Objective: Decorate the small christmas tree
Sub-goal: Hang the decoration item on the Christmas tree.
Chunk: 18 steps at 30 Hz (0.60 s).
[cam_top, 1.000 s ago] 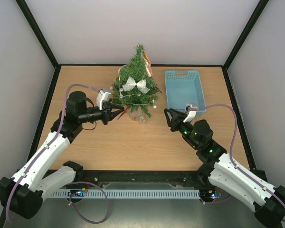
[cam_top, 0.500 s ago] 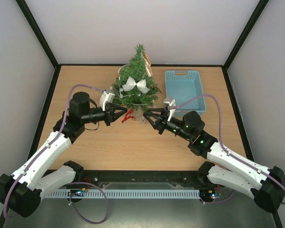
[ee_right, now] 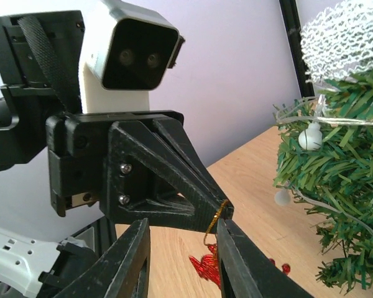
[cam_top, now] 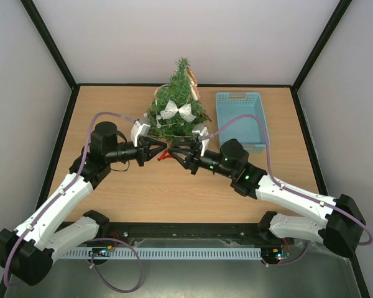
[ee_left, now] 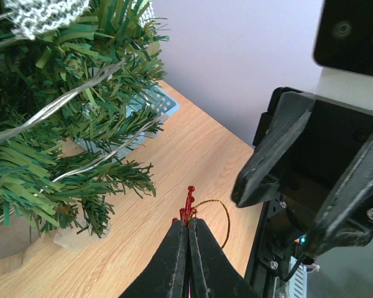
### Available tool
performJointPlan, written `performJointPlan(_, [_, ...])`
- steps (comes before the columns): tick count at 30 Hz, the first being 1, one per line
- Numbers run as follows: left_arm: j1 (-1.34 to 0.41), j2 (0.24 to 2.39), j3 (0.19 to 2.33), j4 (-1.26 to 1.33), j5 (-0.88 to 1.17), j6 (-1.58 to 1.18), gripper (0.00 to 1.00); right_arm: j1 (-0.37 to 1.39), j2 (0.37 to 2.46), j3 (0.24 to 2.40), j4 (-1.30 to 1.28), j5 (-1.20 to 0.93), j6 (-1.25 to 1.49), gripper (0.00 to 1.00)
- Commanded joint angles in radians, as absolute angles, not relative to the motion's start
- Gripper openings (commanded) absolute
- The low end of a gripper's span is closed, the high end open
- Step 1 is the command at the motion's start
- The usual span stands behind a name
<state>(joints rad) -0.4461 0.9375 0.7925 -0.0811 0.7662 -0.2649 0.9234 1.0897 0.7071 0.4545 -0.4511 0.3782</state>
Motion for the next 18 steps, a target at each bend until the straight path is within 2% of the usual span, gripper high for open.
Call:
performJointPlan(1, [-0.453,0.92,0.784,-0.071,0.795,-0.243,0.02,0.932,1.105,0.737,0.495,-0.421,0.369,0.28])
performJointPlan(12, [-0.454,0.9,0.772,-0.063,0.799,-0.247,0.02,0.932,1.142,0.767,0.446,-0.413,0.369,0.25])
performJointPlan(18, [-0.454,0.9,0.77,-0.061,0.804,-0.248,0.03,0.933,1.15,0.772,0.416,-0.39,0.358,0.19])
